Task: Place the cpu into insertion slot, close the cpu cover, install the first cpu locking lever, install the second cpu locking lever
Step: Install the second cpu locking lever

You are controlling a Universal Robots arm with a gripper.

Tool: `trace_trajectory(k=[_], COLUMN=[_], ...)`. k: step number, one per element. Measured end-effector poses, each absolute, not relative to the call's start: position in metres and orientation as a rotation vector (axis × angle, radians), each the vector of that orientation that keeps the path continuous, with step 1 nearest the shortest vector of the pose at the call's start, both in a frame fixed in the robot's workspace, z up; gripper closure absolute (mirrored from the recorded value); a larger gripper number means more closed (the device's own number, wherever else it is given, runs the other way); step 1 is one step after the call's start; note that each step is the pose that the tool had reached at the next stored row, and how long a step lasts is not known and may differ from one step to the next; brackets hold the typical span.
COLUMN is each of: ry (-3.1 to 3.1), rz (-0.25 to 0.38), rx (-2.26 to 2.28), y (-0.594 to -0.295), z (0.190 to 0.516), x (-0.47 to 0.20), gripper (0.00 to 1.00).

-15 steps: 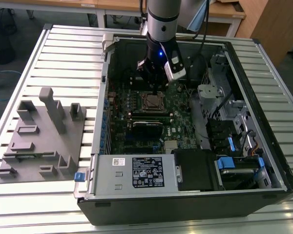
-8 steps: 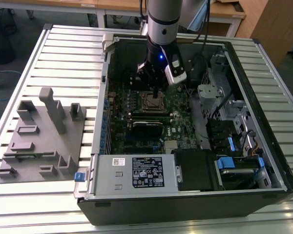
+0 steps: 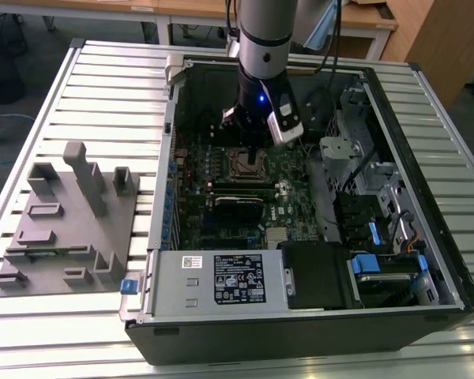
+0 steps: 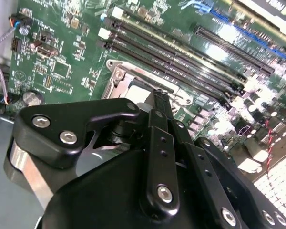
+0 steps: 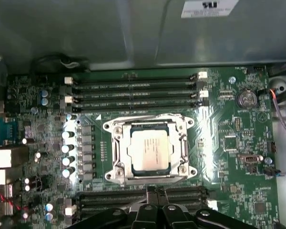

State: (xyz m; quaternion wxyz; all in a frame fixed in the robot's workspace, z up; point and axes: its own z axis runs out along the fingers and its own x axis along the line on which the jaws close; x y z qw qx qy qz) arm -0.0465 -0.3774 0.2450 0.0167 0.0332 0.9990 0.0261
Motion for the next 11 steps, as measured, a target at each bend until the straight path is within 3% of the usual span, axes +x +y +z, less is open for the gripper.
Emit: trace_trajectory(k=[11], ry=[3.105], rz=[0.081], rx=[0.103], y=[-0.3789], z=[0.2442], x=[-0.0525], gripper=[0.90])
